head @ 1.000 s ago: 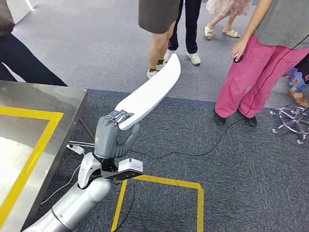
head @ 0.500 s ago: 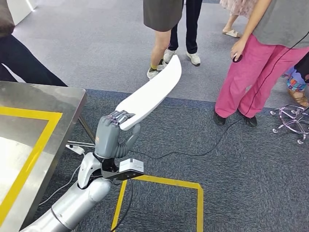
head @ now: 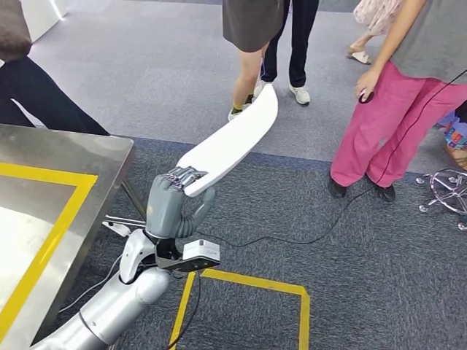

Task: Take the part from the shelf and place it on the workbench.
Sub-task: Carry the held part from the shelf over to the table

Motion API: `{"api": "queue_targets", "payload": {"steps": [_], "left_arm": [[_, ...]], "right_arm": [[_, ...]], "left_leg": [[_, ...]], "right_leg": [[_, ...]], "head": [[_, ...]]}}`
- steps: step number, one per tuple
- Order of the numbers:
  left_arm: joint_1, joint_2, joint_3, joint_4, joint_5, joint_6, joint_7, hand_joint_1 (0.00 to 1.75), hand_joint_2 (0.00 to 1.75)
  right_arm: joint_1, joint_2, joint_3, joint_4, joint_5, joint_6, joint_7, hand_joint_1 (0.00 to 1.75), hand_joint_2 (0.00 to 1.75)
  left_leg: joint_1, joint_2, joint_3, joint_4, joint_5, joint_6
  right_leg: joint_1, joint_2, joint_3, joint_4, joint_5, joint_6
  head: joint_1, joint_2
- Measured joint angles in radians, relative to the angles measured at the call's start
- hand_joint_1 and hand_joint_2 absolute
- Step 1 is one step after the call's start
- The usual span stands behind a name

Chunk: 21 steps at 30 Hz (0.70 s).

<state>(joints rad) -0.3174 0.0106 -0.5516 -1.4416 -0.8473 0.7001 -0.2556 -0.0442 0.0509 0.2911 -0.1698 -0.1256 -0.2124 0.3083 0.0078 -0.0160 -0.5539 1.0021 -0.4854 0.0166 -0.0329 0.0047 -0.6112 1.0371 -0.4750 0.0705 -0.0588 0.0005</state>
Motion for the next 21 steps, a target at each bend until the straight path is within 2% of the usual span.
{"api": "queue_targets", "payload": {"steps": [3, 5, 7, 8, 9, 10, 11, 12, 14, 15, 16, 17, 19, 20, 21], "left_arm": [[0.0, 0.0, 0.0, 0.001, 0.0, 0.0, -0.002, 1.75, 1.75], [-0.001, 0.001, 0.0, 0.001, 0.0, 0.0, -0.003, 1.75, 1.75], [-0.003, 0.001, 0.0, 0.001, 0.0, 0.0, -0.003, 1.75, 1.75], [-0.002, 0.002, 0.0, 0.001, 0.0, 0.0, -0.003, 1.75, 1.75], [-0.001, 0.002, 0.0, 0.001, 0.0, 0.0, -0.003, 1.75, 1.75], [0.0, 0.002, 0.0, 0.002, 0.0, 0.0, -0.003, 1.75, 1.75], [0.001, 0.003, 0.0, 0.002, 0.0, 0.0, -0.003, 1.75, 1.75], [0.001, 0.003, 0.001, 0.002, 0.0, 0.0, -0.004, 1.75, 1.75], [0.001, 0.003, 0.001, 0.002, 0.0, 0.0, -0.006, 1.75, 1.75], [0.001, 0.003, 0.001, 0.002, 0.0, 0.0, -0.007, 1.75, 1.75], [0.001, 0.003, 0.001, 0.002, 0.0, 0.0, -0.008, 1.75, 1.75], [0.0, 0.003, 0.001, 0.002, 0.0, 0.0, -0.008, 1.75, 1.75], [-0.002, 0.002, 0.002, 0.001, 0.0, 0.0, -0.01, 1.75, 1.75], [-0.002, 0.002, 0.002, 0.0, 0.0, 0.0, -0.01, 1.75, 1.75], [-0.004, 0.001, 0.002, 0.0, 0.0, 0.0, -0.01, 1.75, 1.75]], "right_arm": [[0.0, 0.001, 0.0, 0.0, 0.0, 0.0, -0.001, 0.0, 0.0], [0.004, 0.001, -0.001, 0.0, 0.0, -0.001, -0.001, 0.0, 0.0], [0.005, 0.001, -0.001, 0.0, 0.0, -0.002, 0.0, 0.0, 0.0], [0.005, 0.001, -0.001, 0.0, 0.0, -0.002, -0.001, 0.0, 0.0], [0.005, 0.001, -0.001, 0.0, 0.0, -0.001, -0.001, 0.0, 0.0], [0.005, 0.001, -0.001, 0.0, 0.0, -0.001, -0.001, 0.0, 0.0], [0.006, 0.001, -0.001, 0.0, 0.001, -0.001, -0.001, 0.0, 0.0], [0.006, 0.001, -0.001, 0.0, 0.001, -0.001, -0.001, 0.0, 0.0], [0.007, 0.003, -0.001, 0.0, 0.001, -0.001, -0.001, 0.0, 0.0], [0.006, 0.006, -0.001, 0.0, 0.001, -0.001, -0.002, 0.0, 0.0], [0.005, 0.008, -0.002, 0.0, 0.002, -0.001, -0.003, 0.0, 0.0], [0.003, 0.01, -0.002, 0.0, 0.002, -0.001, -0.003, 0.0, 0.0], [0.001, 0.01, -0.002, 0.0, 0.003, -0.001, -0.003, 0.0, 0.0], [0.0, 0.01, -0.002, 0.0, 0.003, 0.0, -0.003, 0.0, 0.0], [-0.002, 0.01, -0.002, 0.0, 0.003, -0.001, -0.003, 0.0, 0.0]], "left_leg": [[-0.003, 0.0, -0.007, 0.015, -0.008, -0.014], [-0.001, 0.005, -0.027, 0.062, -0.008, -0.024], [0.0, 0.01, -0.091, 0.169, -0.025, -0.033], [0.0, 0.011, -0.131, 0.228, -0.048, -0.035], [0.0, 0.011, -0.165, 0.274, -0.071, -0.035], [-0.001, 0.011, -0.19, 0.297, -0.085, -0.032], [-0.003, 0.011, -0.2, 0.29, -0.081, -0.026], [-0.007, 0.011, -0.195, 0.253, -0.055, -0.016], [-0.024, 0.009, -0.163, 0.134, 0.037, 0.02], [-0.032, 0.007, -0.147, 0.085, 0.072, 0.037], [-0.04, 0.006, -0.136, 0.052, 0.093, 0.05], [-0.044, 0.004, -0.129, 0.035, 0.097, 0.057], [-0.042, 0.003, -0.103, 0.005, 0.096, 0.058], [-0.038, 0.002, -0.087, -0.007, 0.094, 0.058], [-0.033, 0.002, -0.072, -0.014, 0.091, 0.057]], "right_leg": [[0.003, 0.004, 0.012, -0.012, -0.012, -0.03], [0.002, 0.002, 0.026, -0.013, -0.015, -0.041], [0.003, 0.001, 0.045, -0.015, -0.026, -0.052], [0.004, 0.001, 0.054, -0.016, -0.034, -0.055], [0.006, 0.001, 0.063, -0.015, -0.042, -0.057], [0.009, 0.002, 0.074, -0.016, -0.051, -0.059], [0.014, 0.003, 0.086, -0.016, -0.06, -0.06], [0.019, 0.004, 0.1, -0.016, -0.07, -0.06], [0.028, 0.004, 0.128, -0.018, -0.091, -0.06], [0.029, 0.003, 0.137, -0.022, -0.099, -0.059], [0.029, 0.002, 0.142, -0.029, -0.104, -0.056], [0.028, 0.001, 0.149, -0.035, -0.103, -0.051], [0.027, -0.003, 0.16, -0.039, -0.097, -0.04], [0.028, -0.004, 0.159, -0.021, -0.098, -0.036], [0.029, -0.004, 0.142, 0.013, -0.107, -0.033]], "head": [[-0.002, 0.0], [-0.006, 0.0], [-0.008, 0.0], [-0.008, 0.0], [-0.008, 0.0], [-0.008, 0.0], [-0.008, 0.0], [-0.008, 0.0], [-0.004, 0.0], [0.0, 0.0], [0.002, 0.0], [0.003, 0.0], [-0.001, 0.0], [0.001, 0.0], [0.003, 0.0]]}}
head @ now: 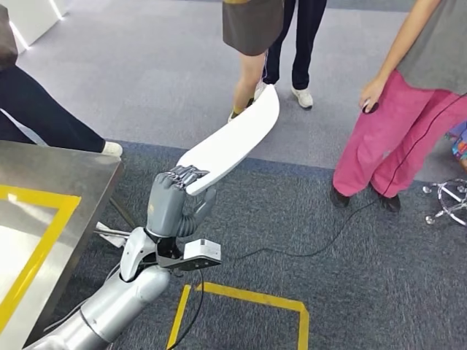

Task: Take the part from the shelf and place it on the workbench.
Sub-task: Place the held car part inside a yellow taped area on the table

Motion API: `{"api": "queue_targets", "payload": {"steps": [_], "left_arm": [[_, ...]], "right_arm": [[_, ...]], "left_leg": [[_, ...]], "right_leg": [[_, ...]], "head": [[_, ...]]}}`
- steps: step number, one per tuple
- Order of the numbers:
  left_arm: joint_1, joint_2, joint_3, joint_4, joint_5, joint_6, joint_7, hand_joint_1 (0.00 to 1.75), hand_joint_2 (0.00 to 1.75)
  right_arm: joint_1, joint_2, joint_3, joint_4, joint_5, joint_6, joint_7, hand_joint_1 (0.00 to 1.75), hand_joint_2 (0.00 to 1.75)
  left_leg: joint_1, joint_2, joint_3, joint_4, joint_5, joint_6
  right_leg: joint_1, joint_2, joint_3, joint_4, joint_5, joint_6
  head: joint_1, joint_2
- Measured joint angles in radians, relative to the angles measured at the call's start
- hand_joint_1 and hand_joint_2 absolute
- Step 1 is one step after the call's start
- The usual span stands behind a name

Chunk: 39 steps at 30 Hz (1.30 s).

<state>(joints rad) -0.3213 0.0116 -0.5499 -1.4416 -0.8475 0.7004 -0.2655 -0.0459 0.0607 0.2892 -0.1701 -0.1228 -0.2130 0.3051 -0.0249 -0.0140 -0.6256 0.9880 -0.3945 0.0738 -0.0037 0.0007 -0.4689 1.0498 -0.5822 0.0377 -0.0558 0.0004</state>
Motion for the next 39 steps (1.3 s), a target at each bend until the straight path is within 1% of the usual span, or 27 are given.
{"api": "queue_targets", "payload": {"steps": [1, 3, 4, 5, 6, 8, 9, 10, 12, 13, 15, 17, 19, 20, 21, 23, 25, 27, 29, 30, 31, 33, 34, 35, 36, 37, 39], "left_arm": [[-0.001, -0.001, 0.0, 0.0, 0.0, 0.0, 0.0, 1.75, 1.75], [-0.001, -0.002, 0.0, 0.0, 0.003, 0.0, -0.001, 1.75, 1.75], [0.001, -0.002, -0.001, 0.0, 0.01, 0.0, -0.002, 1.75, 1.75], [0.003, -0.002, -0.001, 0.0, 0.02, 0.0, -0.003, 1.75, 1.75], [0.004, -0.002, -0.001, 0.0, 0.034, 0.0, -0.004, 1.75, 1.75], [0.004, -0.002, -0.002, 0.001, 0.056, 0.0, -0.004, 1.75, 1.75], [0.003, -0.002, -0.002, 0.001, 0.064, 0.0, -0.004, 1.75, 1.75], [0.002, -0.002, -0.002, 0.002, 0.068, 0.0, -0.004, 1.75, 1.75], [0.001, -0.002, -0.003, 0.002, 0.073, 0.0, -0.004, 1.75, 1.75], [0.001, -0.001, -0.003, 0.003, 0.074, 0.0, -0.004, 1.75, 1.75], [-0.002, -0.001, -0.004, 0.003, 0.075, 0.0, -0.004, 1.75, 1.75], [-0.003, 0.0, -0.004, 0.003, 0.077, 0.0, -0.004, 1.75, 1.75], [-0.001, 0.002, -0.005, 0.003, 0.08, 0.0, -0.003, 1.75, 1.75], [0.0, 0.003, -0.006, 0.004, 0.08, 0.0, -0.003, 1.75, 1.75], [0.001, 0.004, -0.007, 0.004, 0.081, 0.0, -0.002, 1.75, 1.75], [-0.001, 0.005, -0.009, 0.004, 0.081, 0.0, -0.001, 1.75, 1.75], [-0.005, 0.005, -0.01, 0.004, 0.08, 0.0, -0.001, 1.75, 1.75], [-0.007, 0.006, -0.011, 0.004, 0.08, 0.0, 0.0, 1.75, 1.75], [-0.007, 0.006, -0.012, 0.004, 0.079, 0.0, 0.0, 1.75, 1.75], [-0.007, 0.006, -0.012, 0.004, 0.079, 0.0, 0.0, 1.75, 1.75], [-0.008, 0.006, -0.012, 0.004, 0.079, 0.0, 0.0, 1.75, 1.75], [-0.007, 0.005, -0.013, 0.004, 0.079, 0.0, 0.0, 1.75, 1.75], [-0.005, 0.005, -0.013, 0.004, 0.079, 0.0, 0.0, 1.75, 1.75], [-0.003, 0.005, -0.013, 0.004, 0.079, 0.0, 0.0, 1.75, 1.75], [-0.001, 0.005, -0.014, 0.004, 0.079, 0.0, 0.0, 1.75, 1.75], [0.0, 0.005, -0.014, 0.005, 0.079, 0.0, 0.0, 1.75, 1.75], [0.0, 0.005, -0.015, 0.004, 0.077, 0.0, 0.0, 1.75, 1.75]], "right_arm": [[-0.002, 0.0, 0.0, 0.0, 0.0, 0.0, 0.0, 0.0, 0.0], [-0.004, -0.001, 0.0, 0.0, 0.0, 0.0, 0.0, 0.0, 0.0], [-0.005, -0.002, 0.0, 0.0, 0.0, 0.001, 0.0, 0.0, 0.0], [-0.004, -0.003, 0.0, 0.0, 0.0, 0.001, 0.0, 0.0, 0.0], [-0.002, -0.004, 0.0, 0.0, 0.0, 0.001, 0.001, 0.0, 0.0], [0.0, -0.005, -0.001, 0.0, 0.0, 0.001, 0.001, 0.0, 0.0], [0.001, -0.006, -0.002, 0.0, 0.0, 0.001, 0.001, 0.0, 0.0], [0.001, -0.006, -0.002, 0.0, 0.0, 0.002, 0.001, 0.0, 0.0], [0.0, -0.006, -0.003, 0.0, 0.0, 0.002, 0.0, 0.0, 0.0], [0.0, -0.006, -0.003, 0.0, 0.0, 0.001, 0.0, 0.0, 0.0], [0.0, -0.006, -0.004, 0.0, 0.0, 0.001, 0.001, 0.0, 0.0], [0.0, -0.006, -0.005, 0.0, 0.001, 0.001, 0.001, 0.0, 0.0], [-0.001, -0.006, -0.005, 0.0, 0.001, 0.001, 0.0, 0.0, 0.0], [-0.001, -0.006, -0.005, 0.0, 0.002, 0.0, 0.0, 0.0, 0.0], [-0.001, -0.006, -0.006, 0.0, 0.002, -0.001, 0.0, 0.0, 0.0], [-0.001, -0.006, -0.006, 0.0, 0.002, -0.002, -0.001, 0.0, 0.0], [-0.001, -0.004, -0.007, 0.0, 0.002, -0.003, -0.002, 0.0, 0.0], [-0.002, -0.003, -0.008, 0.0, 0.002, -0.005, -0.003, 0.0, 0.0], [-0.003, -0.004, -0.008, 0.0, 0.002, -0.009, -0.003, 0.0, 0.0], [-0.003, -0.004, -0.008, 0.0, 0.002, -0.01, -0.003, 0.0, 0.0], [-0.003, -0.004, -0.008, 0.0, 0.002, -0.011, -0.003, 0.0, 0.0], [-0.003, -0.004, -0.008, 0.0, 0.003, -0.011, -0.003, 0.0, 0.0], [-0.002, -0.005, -0.008, 0.0, 0.003, -0.011, -0.003, 0.0, 0.0], [-0.001, -0.005, -0.008, 0.0, 0.003, -0.011, -0.003, 0.0, 0.0], [0.0, -0.005, -0.008, 0.0, 0.003, -0.011, -0.003, 0.0, 0.0], [0.0, -0.005, -0.008, 0.0, 0.003, -0.012, -0.003, 0.0, 0.0], [-0.001, -0.006, -0.008, 0.0, 0.004, -0.013, -0.003, 0.0, 0.0]], "left_leg": [[0.004, 0.0, 0.012, -0.005, -0.004, -0.002], [0.006, 0.0, 0.02, -0.005, -0.015, -0.003], [0.007, -0.001, 0.024, -0.004, -0.022, -0.005], [0.008, -0.002, 0.031, -0.003, -0.029, -0.008], [0.01, -0.003, 0.039, -0.001, -0.038, -0.012], [0.014, -0.004, 0.055, 0.006, -0.057, -0.024], [0.014, -0.005, 0.058, 0.012, -0.064, -0.03], [0.014, -0.005, 0.058, 0.018, -0.07, -0.036], [0.011, -0.005, 0.054, 0.028, -0.08, -0.045], [0.012, -0.004, 0.054, 0.031, -0.085, -0.049], [0.014, 0.0, 0.041, 0.066, -0.107, -0.062], [0.019, 0.005, -0.013, 0.175, -0.153, -0.075], [0.022, 0.006, -0.078, 0.287, -0.19, -0.079], [0.022, 0.006, -0.093, 0.304, -0.188, -0.077], [0.022, 0.006, -0.09, 0.284, -0.167, -0.072], [0.014, 0.008, -0.045, 0.165, -0.091, -0.051], [0.005, 0.011, -0.003, 0.06, -0.049, -0.027], [-0.001, 0.01, 0.008, 0.032, -0.048, -0.017], [0.004, 0.009, 0.019, 0.011, -0.034, -0.018], [0.008, 0.009, 0.026, 0.0, -0.029, -0.019], [0.011, 0.009, 0.032, -0.01, -0.024, -0.019], [0.012, 0.01, 0.033, -0.014, -0.024, -0.017], [0.012, 0.01, 0.031, -0.013, -0.024, -0.017], [0.012, 0.01, 0.03, -0.012, -0.025, -0.017], [0.013, 0.009, 0.03, -0.01, -0.025, -0.018], [0.014, 0.007, 0.029, -0.006, -0.027, -0.021], [0.015, 0.004, 0.026, 0.009, -0.035, -0.031]], "right_leg": [[-0.001, 0.0, -0.032, 0.051, -0.018, 0.003], [-0.005, 0.0, -0.119, 0.164, -0.071, 0.012], [-0.007, 0.0, -0.155, 0.195, -0.088, 0.016], [-0.009, 0.0, -0.176, 0.195, -0.083, 0.02], [-0.011, 0.0, -0.181, 0.16, -0.051, 0.025], [-0.015, 0.0, -0.161, 0.043, 0.057, 0.032], [-0.014, 0.0, -0.152, -0.005, 0.091, 0.029], [-0.014, 0.0, -0.147, -0.028, 0.113, 0.02], [-0.01, 0.0, -0.146, -0.032, 0.114, -0.005], [-0.011, -0.001, -0.142, -0.029, 0.12, -0.014], [-0.014, -0.002, -0.135, -0.03, 0.118, -0.022], [-0.016, -0.002, -0.129, -0.03, 0.115, -0.027], [-0.015, -0.002, -0.126, -0.03, 0.111, -0.031], [-0.013, -0.002, -0.124, -0.03, 0.108, -0.032], [-0.011, -0.002, -0.12, -0.03, 0.106, -0.033], [-0.006, -0.001, -0.113, -0.031, 0.102, -0.034], [-0.003, -0.002, -0.11, -0.033, 0.1, -0.032], [-0.004, -0.004, -0.11, -0.037, 0.1, -0.022], [-0.004, -0.006, -0.11, -0.038, 0.096, -0.011], [-0.003, -0.005, -0.116, -0.024, 0.083, -0.006], [-0.003, -0.003, -0.133, 0.012, 0.06, -0.001], [-0.006, -0.001, -0.193, 0.138, -0.005, 0.007], [-0.007, -0.001, -0.223, 0.198, -0.027, 0.011], [-0.008, -0.002, -0.238, 0.229, -0.032, 0.015], [-0.01, -0.002, -0.234, 0.221, -0.017, 0.018], [-0.012, -0.002, -0.206, 0.169, 0.015, 0.021], [-0.016, 0.0, -0.129, 0.029, 0.071, 0.023]], "head": [[0.003, 0.0], [0.007, 0.0], [0.007, 0.0], [0.007, 0.0], [0.008, 0.0], [0.008, 0.0], [0.009, 0.0], [0.009, 0.0], [0.007, 0.0], [0.006, 0.0], [0.002, 0.0], [-0.002, 0.0], [-0.002, 0.0], [-0.003, 0.0], [-0.003, 0.0], [-0.002, 0.0], [-0.002, 0.0], [-0.002, 0.0], [-0.002, 0.0], [-0.001, 0.0], [0.0, 0.0], [0.001, 0.0], [0.002, 0.0], [0.001, 0.0], [0.001, 0.0], [0.002, 0.0], [0.003, 0.0]]}}
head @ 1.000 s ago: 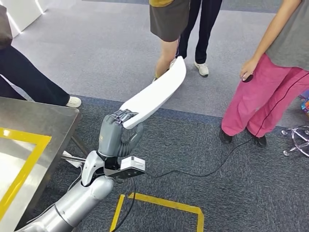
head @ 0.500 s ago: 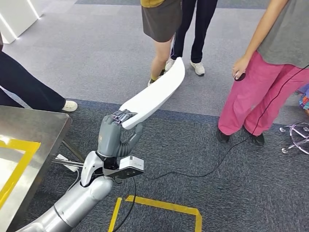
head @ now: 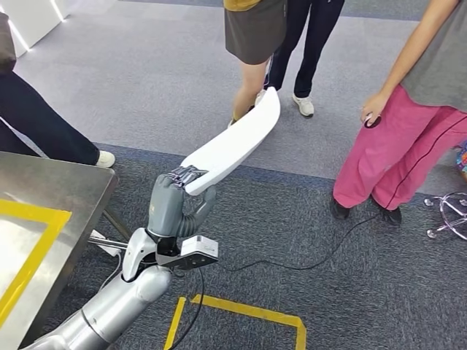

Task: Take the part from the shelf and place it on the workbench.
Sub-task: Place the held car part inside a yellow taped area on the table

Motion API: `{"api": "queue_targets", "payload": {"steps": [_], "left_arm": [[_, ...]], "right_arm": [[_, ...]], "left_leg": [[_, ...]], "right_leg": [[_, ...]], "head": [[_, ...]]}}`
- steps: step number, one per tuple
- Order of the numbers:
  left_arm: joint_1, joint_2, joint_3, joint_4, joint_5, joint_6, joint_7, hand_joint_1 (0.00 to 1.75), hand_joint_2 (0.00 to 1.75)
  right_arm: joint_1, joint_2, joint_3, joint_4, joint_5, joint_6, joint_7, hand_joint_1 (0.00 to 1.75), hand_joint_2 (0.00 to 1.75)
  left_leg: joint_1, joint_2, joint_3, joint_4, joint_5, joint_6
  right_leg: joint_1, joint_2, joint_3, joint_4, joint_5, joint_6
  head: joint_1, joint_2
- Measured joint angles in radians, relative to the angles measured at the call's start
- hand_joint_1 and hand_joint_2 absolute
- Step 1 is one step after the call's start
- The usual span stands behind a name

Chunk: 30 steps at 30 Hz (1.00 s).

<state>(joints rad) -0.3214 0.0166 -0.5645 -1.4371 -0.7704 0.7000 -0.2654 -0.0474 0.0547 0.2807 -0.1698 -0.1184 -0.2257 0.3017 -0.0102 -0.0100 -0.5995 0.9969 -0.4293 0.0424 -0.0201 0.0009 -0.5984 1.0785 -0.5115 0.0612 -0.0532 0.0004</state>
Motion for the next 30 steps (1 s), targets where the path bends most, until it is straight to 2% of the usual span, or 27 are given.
{"api": "queue_targets", "payload": {"steps": [1, 2, 5, 6, 8, 10, 11, 12, 13, 15, 16, 17, 18, 20, 21, 22, 24, 25, 26, 27, 28, 29, 30], "left_arm": [[0.0, 0.0, 0.0, 0.0, -0.001, 0.0, 0.0, 1.75, 1.75], [0.0, 0.0, 0.0, 0.0, -0.003, 0.0, 0.0, 1.75, 1.75], [0.001, 0.001, -0.001, 0.0, -0.005, 0.0, 0.0, 1.75, 1.75], [0.002, 0.002, -0.001, 0.0, -0.005, 0.0, 0.0, 1.75, 1.75], [0.002, 0.002, 0.0, 0.0, -0.005, 0.0, 0.0, 1.75, 1.75], [0.005, 0.003, 0.0, 0.0, -0.005, 0.0, 0.0, 1.75, 1.75], [0.006, 0.004, 0.0, 0.0, -0.004, 0.0, 0.0, 1.75, 1.75], [0.008, 0.004, 0.0, 0.0, -0.004, 0.0, 0.0, 1.75, 1.75], [0.008, 0.005, 0.0, 0.0, -0.004, 0.0, 0.0, 1.75, 1.75], [0.006, 0.005, 0.0, 0.0, -0.004, 0.0, 0.0, 1.75, 1.75], [0.005, 0.005, -0.001, 0.0, -0.004, 0.0, 0.0, 1.75, 1.75], [0.003, 0.004, -0.001, 0.0, -0.004, 0.0, 0.0, 1.75, 1.75], [0.002, 0.004, -0.001, 0.0, -0.004, 0.0, 0.0, 1.75, 1.75], [0.003, 0.005, -0.001, 0.0, -0.004, 0.0, 0.0, 1.75, 1.75], [0.003, 0.005, -0.001, -0.001, -0.004, 0.001, 0.0, 1.75, 1.75], [0.002, 0.005, -0.001, -0.001, -0.004, 0.001, 0.0, 1.75, 1.75], [0.0, 0.003, -0.001, -0.001, -0.004, 0.001, 0.0, 1.75, 1.75], [0.001, 0.002, -0.001, -0.001, -0.005, 0.0, 0.0, 1.75, 1.75], [0.004, 0.002, -0.001, 0.0, -0.005, 0.0, 0.001, 1.75, 1.75], [0.005, 0.002, -0.001, 0.0, -0.005, 0.0, 0.001, 1.75, 1.75], [0.006, 0.002, -0.002, 0.0, -0.005, 0.0, 0.002, 1.75, 1.75], [0.006, 0.002, -0.002, 0.0, -0.005, 0.0, 0.003, 1.75, 1.75], [0.006, 0.002, -0.002, 0.0, -0.005, 0.0, 0.004, 1.75, 1.75]], "right_arm": [[-0.001, 0.0, 0.0, 0.0, 0.001, -0.001, 0.0, 0.0, 0.0], [-0.002, 0.0, 0.0, 0.0, 0.003, -0.001, 0.0, 0.0, 0.0], [-0.001, -0.001, 0.0, 0.0, 0.009, -0.002, 0.001, 0.0, 0.0], [-0.001, -0.002, 0.0, 0.0, 0.011, -0.003, 0.002, 0.0, 0.0], [0.0, -0.002, 0.0, 0.0, 0.015, -0.004, 0.004, 0.0, 0.0], [0.0, -0.002, 0.0, 0.0, 0.017, -0.003, 0.006, 0.0, 0.0], [0.001, -0.002, 0.0, 0.0, 0.018, -0.003, 0.007, 0.0, 0.0], [0.001, -0.002, 0.0, 0.0, 0.018, -0.003, 0.008, 0.0, 0.0], [0.0, -0.002, 0.0, 0.0, 0.018, -0.003, 0.009, 0.0, 0.0], [0.0, -0.002, 0.0, 0.0, 0.019, -0.004, 0.009, 0.0, 0.0], [0.0, -0.002, 0.0, 0.0, 0.019, -0.004, 0.01, 0.0, 0.0], [0.0, -0.002, 0.0, 0.0, 0.02, -0.004, 0.01, 0.0, 0.0], [0.0, -0.002, 0.0, 0.0, 0.021, -0.004, 0.01, 0.0, 0.0], [-0.001, -0.002, 0.0, 0.0, 0.022, -0.004, 0.011, 0.0, 0.0], [-0.002, -0.002, 0.0, -0.001, 0.023, -0.004, 0.011, 0.0, 0.0], [-0.003, -0.002, 0.0, -0.001, 0.024, -0.004, 0.012, 0.0, 0.0], [-0.003, -0.002, 0.0, -0.001, 0.024, -0.004, 0.012, 0.0, 0.0], [-0.002, -0.002, 0.0, -0.001, 0.024, -0.004, 0.012, 0.0, 0.0], [-0.001, -0.002, 0.0, -0.001, 0.024, -0.005, 0.013, 0.0, 0.0], [0.0, -0.002, 0.0, -0.001, 0.024, -0.005, 0.014, 0.0, 0.0], [0.001, -0.002, 0.0, -0.001, 0.025, -0.005, 0.015, 0.0, 0.0], [0.002, -0.002, 0.0, -0.001, 0.026, -0.006, 0.016, 0.0, 0.0], [0.002, -0.003, 0.0, -0.001, 0.026, -0.006, 0.017, 0.0, 0.0]], "left_leg": [[-0.001, -0.001, -0.003, 0.009, -0.003, -0.006], [-0.003, -0.002, -0.007, 0.015, -0.005, -0.011], [-0.003, -0.003, -0.012, 0.025, -0.009, -0.019], [-0.001, -0.002, -0.018, 0.04, -0.021, -0.024], [0.004, 0.0, -0.056, 0.131, -0.076, -0.038], [0.009, 0.002, -0.117, 0.268, -0.137, -0.046], [0.011, 0.003, -0.135, 0.309, -0.146, -0.047], [0.012, 0.004, -0.136, 0.312, -0.137, -0.047], [0.013, 0.009, -0.118, 0.273, -0.108, -0.045], [0.007, 0.044, -0.048, 0.133, -0.041, -0.036], [0.001, 0.063, -0.021, 0.075, -0.024, -0.03], [-0.004, 0.077, -0.006, 0.041, -0.018, -0.025], [-0.009, 0.079, -0.004, 0.03, -0.024, -0.021], [-0.007, 0.056, -0.004, 0.02, -0.02, -0.012], [-0.005, 0.044, -0.001, 0.014, -0.017, -0.007], [-0.002, 0.033, 0.001, 0.008, -0.013, -0.001], [-0.001, 0.011, 0.003, 0.004, -0.01, 0.006], [-0.002, -0.001, 0.002, 0.004, -0.01, 0.008], [-0.003, -0.014, 0.002, 0.005, -0.01, 0.009], [-0.003, -0.028, 0.002, 0.005, -0.011, 0.01], [-0.004, -0.043, 0.003, 0.007, -0.011, 0.01], [-0.003, -0.058, 0.004, 0.009, -0.011, 0.009], [-0.003, -0.071, 0.003, 0.013, -0.013, 0.006]], "right_leg": [[-0.001, 0.002, 0.027, -0.047, 0.013, -0.004], [0.0, 0.004, 0.039, -0.066, 0.013, -0.01], [0.001, 0.004, 0.04, -0.066, 0.015, -0.03], [-0.001, 0.001, 0.041, -0.067, 0.016, -0.035], [-0.003, -0.007, 0.042, -0.068, 0.017, -0.043], [-0.003, -0.018, 0.042, -0.068, 0.015, -0.047], [-0.003, -0.024, 0.043, -0.067, 0.014, -0.047], [-0.003, -0.032, 0.044, -0.067, 0.013, -0.048], [-0.003, -0.04, 0.047, -0.067, 0.011, -0.047], [-0.001, -0.057, 0.054, -0.068, 0.006, -0.043], [0.001, -0.065, 0.057, -0.068, 0.003, -0.039], [0.003, -0.074, 0.058, -0.068, 0.001, -0.035], [0.006, -0.085, 0.059, -0.07, -0.001, -0.03], [0.006, -0.105, 0.063, -0.074, -0.007, -0.02], [0.005, -0.096, 0.061, -0.067, -0.016, -0.015], [0.003, -0.077, 0.05, -0.041, -0.034, -0.011], [0.002, -0.025, -0.007, 0.074, -0.092, -0.009], [0.003, -0.011, -0.044, 0.144, -0.118, -0.009], [0.004, -0.005, -0.073, 0.195, -0.129, -0.009], [0.004, -0.002, -0.087, 0.212, -0.121, -0.009], [0.005, 0.001, -0.08, 0.186, -0.092, -0.011], [0.004, 0.01, -0.057, 0.127, -0.05, -0.012], [0.002, 0.031, -0.027, 0.058, -0.017, -0.015]], "head": [[0.0, 0.0], [0.0, 0.0], [0.0, 0.0], [-0.001, 0.0], [-0.004, 0.0], [-0.006, 0.0], [-0.006, 0.0], [-0.006, 0.0], [-0.006, 0.0], [-0.006, 0.0], [-0.006, 0.0], [-0.006, 0.0], [-0.007, 0.0], [-0.007, 0.0], [-0.006, 0.0], [-0.004, 0.0], [0.0, 0.0], [0.002, 0.0], [0.002, 0.0], [0.002, 0.0], [0.002, 0.0], [0.002, 0.0], [0.002, 0.0]]}}
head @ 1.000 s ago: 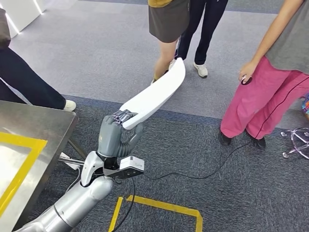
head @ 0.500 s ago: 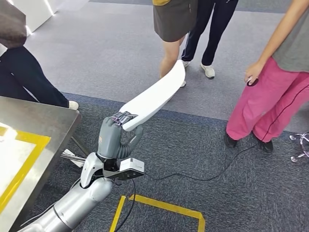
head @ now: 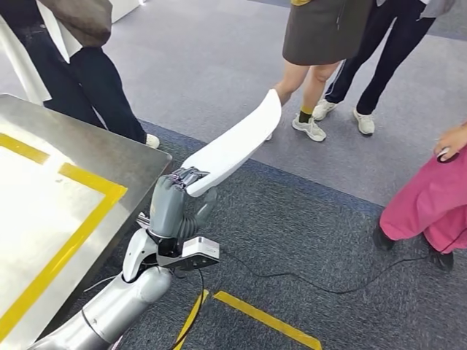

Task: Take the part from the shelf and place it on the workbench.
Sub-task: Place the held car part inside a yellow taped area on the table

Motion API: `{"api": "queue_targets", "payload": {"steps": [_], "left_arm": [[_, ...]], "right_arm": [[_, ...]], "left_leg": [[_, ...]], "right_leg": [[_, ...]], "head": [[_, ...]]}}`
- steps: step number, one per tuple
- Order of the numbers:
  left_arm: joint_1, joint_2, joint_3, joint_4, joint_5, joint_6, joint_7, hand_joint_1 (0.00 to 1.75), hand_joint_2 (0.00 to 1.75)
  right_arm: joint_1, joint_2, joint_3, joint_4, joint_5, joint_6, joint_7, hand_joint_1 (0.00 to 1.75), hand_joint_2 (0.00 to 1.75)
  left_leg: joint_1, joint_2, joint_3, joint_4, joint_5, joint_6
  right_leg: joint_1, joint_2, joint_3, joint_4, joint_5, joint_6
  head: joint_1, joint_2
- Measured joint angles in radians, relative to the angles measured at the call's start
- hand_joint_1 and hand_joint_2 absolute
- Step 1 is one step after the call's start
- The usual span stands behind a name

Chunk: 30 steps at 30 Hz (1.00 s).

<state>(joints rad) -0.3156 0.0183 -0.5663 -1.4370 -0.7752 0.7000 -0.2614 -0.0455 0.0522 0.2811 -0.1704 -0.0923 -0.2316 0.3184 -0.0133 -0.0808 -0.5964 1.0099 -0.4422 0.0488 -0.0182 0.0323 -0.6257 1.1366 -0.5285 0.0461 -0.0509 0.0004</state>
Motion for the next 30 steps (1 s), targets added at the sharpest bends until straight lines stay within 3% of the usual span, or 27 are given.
{"api": "queue_targets", "payload": {"steps": [1, 3, 5, 7, 9, 11, 12, 13, 14, 16, 18, 20, 21, 22, 24, 26, 27, 28, 30], "left_arm": [[-0.001, 0.0, 0.0, 0.0, 0.0, 0.0, 0.001, 1.75, 1.75], [-0.002, 0.0, 0.0, 0.0, 0.0, 0.0, 0.001, 1.75, 1.75], [-0.001, 0.001, -0.001, 0.0, 0.0, 0.0, 0.002, 1.75, 1.75], [-0.002, 0.003, -0.001, 0.0, 0.0, 0.001, 0.002, 1.75, 1.75], [-0.004, 0.003, -0.001, 0.0, 0.0, 0.001, 0.002, 1.75, 1.75], [-0.003, 0.004, -0.002, 0.0, 0.0, 0.0, 0.002, 1.75, 1.75], [-0.001, 0.004, -0.002, 0.0, 0.0, 0.0, 0.003, 1.75, 1.75], [-0.001, 0.004, -0.002, 0.0, 0.0, 0.0, 0.003, 1.75, 1.75], [-0.001, 0.004, -0.002, 0.0, 0.0, 0.0, 0.004, 1.75, 1.75], [-0.004, 0.004, -0.002, 0.0, 0.0, 0.0, 0.004, 1.75, 1.75], [-0.008, 0.004, -0.002, 0.0, 0.0, 0.0, 0.004, 1.75, 1.75], [-0.009, 0.004, -0.003, 0.0, 0.0, 0.0, 0.004, 1.75, 1.75], [-0.008, 0.004, -0.003, 0.0, 0.0, 0.0, 0.004, 1.75, 1.75], [-0.01, 0.004, -0.003, -0.001, 0.0, 0.001, 0.005, 1.75, 1.75], [-0.014, 0.001, -0.004, -0.001, 0.0, 0.001, 0.008, 1.75, 1.75], [-0.015, -0.001, -0.006, 0.0, 0.0, 0.0, 0.009, 1.75, 1.75], [-0.014, -0.001, -0.007, 0.0, 0.0, 0.0, 0.01, 1.75, 1.75], [-0.014, -0.001, -0.008, 0.001, 0.0, 0.0, 0.011, 1.75, 1.75], [-0.014, -0.001, -0.008, 0.001, 0.001, 0.0, 0.012, 1.75, 1.75]], "right_arm": [[0.0, 0.0, 0.0, 0.0, 0.0, 0.0, 0.0, 0.0, 0.0], [-0.001, 0.0, 0.0, 0.0, 0.001, -0.001, 0.0, 0.0, 0.0], [-0.002, 0.0, 0.0, 0.0, 0.001, -0.002, 0.0, 0.0, 0.0], [-0.002, -0.001, 0.0, 0.0, 0.001, -0.004, 0.001, 0.0, 0.0], [-0.001, -0.001, 0.0, 0.0, 0.002, -0.004, 0.001, 0.0, 0.0], [0.0, -0.001, 0.0, 0.0, 0.003, -0.004, 0.001, 0.0, 0.0], [0.001, -0.001, 0.0, 0.0, 0.003, -0.004, 0.001, 0.0, 0.0], [0.001, -0.001, 0.0, 0.0, 0.004, -0.004, 0.001, 0.0, 0.0], [0.0, -0.001, 0.0, 0.0, 0.004, -0.004, 0.001, 0.0, 0.0], [-0.001, -0.001, 0.0, 0.0, 0.004, -0.004, 0.001, 0.0, 0.0], [-0.001, -0.001, 0.001, 0.0, 0.006, -0.003, 0.001, 0.0, 0.0], [-0.002, -0.001, 0.002, 0.0, 0.008, -0.002, 0.002, 0.0, 0.0], [-0.003, -0.001, 0.002, 0.0, 0.008, -0.002, 0.003, 0.0, 0.0], [-0.004, -0.001, 0.003, -0.001, 0.009, -0.002, 0.003, 0.0, 0.0], [-0.005, -0.001, 0.003, -0.001, 0.01, -0.002, 0.003, 0.0, 0.0], [-0.002, -0.002, 0.003, -0.001, 0.009, -0.002, 0.003, 0.0, 0.0], [-0.001, -0.002, 0.003, 0.0, 0.009, -0.002, 0.004, 0.0, 0.0], [0.0, -0.002, 0.003, 0.0, 0.009, -0.002, 0.004, 0.0, 0.0], [0.001, -0.002, 0.004, 0.0, 0.009, -0.002, 0.004, 0.0, 0.0]], "left_leg": [[0.0, -0.012, -0.003, 0.006, -0.002, -0.003], [0.001, -0.034, -0.013, 0.014, -0.002, -0.013], [0.003, -0.051, -0.021, 0.017, 0.001, -0.022], [-0.001, -0.018, -0.034, 0.046, -0.018, -0.033], [0.0, 0.043, -0.082, 0.15, -0.073, -0.047], [0.01, 0.069, -0.144, 0.276, -0.12, -0.057], [0.015, 0.073, -0.156, 0.3, -0.12, -0.061], [0.019, 0.077, -0.148, 0.284, -0.099, -0.063], [0.022, 0.086, -0.121, 0.23, -0.064, -0.064], [0.016, 0.137, -0.051, 0.09, -0.008, -0.06], [0.005, 0.175, -0.021, 0.023, 0.0, -0.049], [0.001, 0.156, -0.023, 0.018, -0.004, -0.034], [0.003, 0.141, -0.022, 0.014, -0.002, -0.028], [0.005, 0.127, -0.02, 0.01, 0.0, -0.02], [0.008, 0.1, -0.018, 0.005, 0.003, -0.007], [0.005, 0.07, -0.018, 0.006, 0.001, -0.001], [0.003, 0.054, -0.018, 0.007, 0.001, 0.0], [0.002, 0.036, -0.017, 0.008, 0.001, 0.0], [0.002, 0.004, -0.015, 0.012, -0.001, -0.002]], "right_leg": [[-0.003, 0.021, 0.03, -0.062, 0.022, -0.002], [-0.005, 0.045, 0.059, -0.117, 0.027, -0.007], [-0.005, 0.026, 0.065, -0.122, 0.029, -0.012], [-0.01, 0.001, 0.071, -0.127, 0.03, -0.021], [-0.011, -0.027, 0.077, -0.13, 0.028, -0.03], [-0.011, -0.057, 0.079, -0.13, 0.025, -0.032], [-0.011, -0.072, 0.08, -0.13, 0.023, -0.031], [-0.011, -0.086, 0.083, -0.13, 0.02, -0.03], [-0.011, -0.099, 0.087, -0.13, 0.017, -0.028], [-0.009, -0.122, 0.095, -0.13, 0.01, -0.02], [-0.002, -0.145, 0.101, -0.132, 0.004, -0.009], [0.001, -0.17, 0.11, -0.138, -0.001, 0.003], [-0.001, -0.161, 0.111, -0.136, -0.008, 0.008], [-0.004, -0.137, 0.106, -0.121, -0.021, 0.012], [-0.006, -0.064, 0.058, -0.023, -0.075, 0.013], [-0.004, -0.035, -0.019, 0.115, -0.125, 0.01], [-0.002, -0.033, -0.045, 0.151, -0.125, 0.008], [-0.002, -0.032, -0.054, 0.148, -0.105, 0.006], [-0.003, -0.011, -0.021, 0.036, -0.022, 0.002]], "head": [[0.0, 0.0], [-0.001, 0.0], [-0.001, 0.0], [-0.009, 0.0], [-0.02, 0.0], [-0.022, 0.0], [-0.023, 0.0], [-0.023, 0.0], [-0.023, 0.0], [-0.024, 0.0], [-0.024, 0.0], [-0.024, 0.0], [-0.022, 0.0], [-0.021, 0.0], [-0.014, 0.0], [-0.011, 0.0], [-0.011, 0.0], [-0.012, 0.0], [-0.011, 0.0]]}}
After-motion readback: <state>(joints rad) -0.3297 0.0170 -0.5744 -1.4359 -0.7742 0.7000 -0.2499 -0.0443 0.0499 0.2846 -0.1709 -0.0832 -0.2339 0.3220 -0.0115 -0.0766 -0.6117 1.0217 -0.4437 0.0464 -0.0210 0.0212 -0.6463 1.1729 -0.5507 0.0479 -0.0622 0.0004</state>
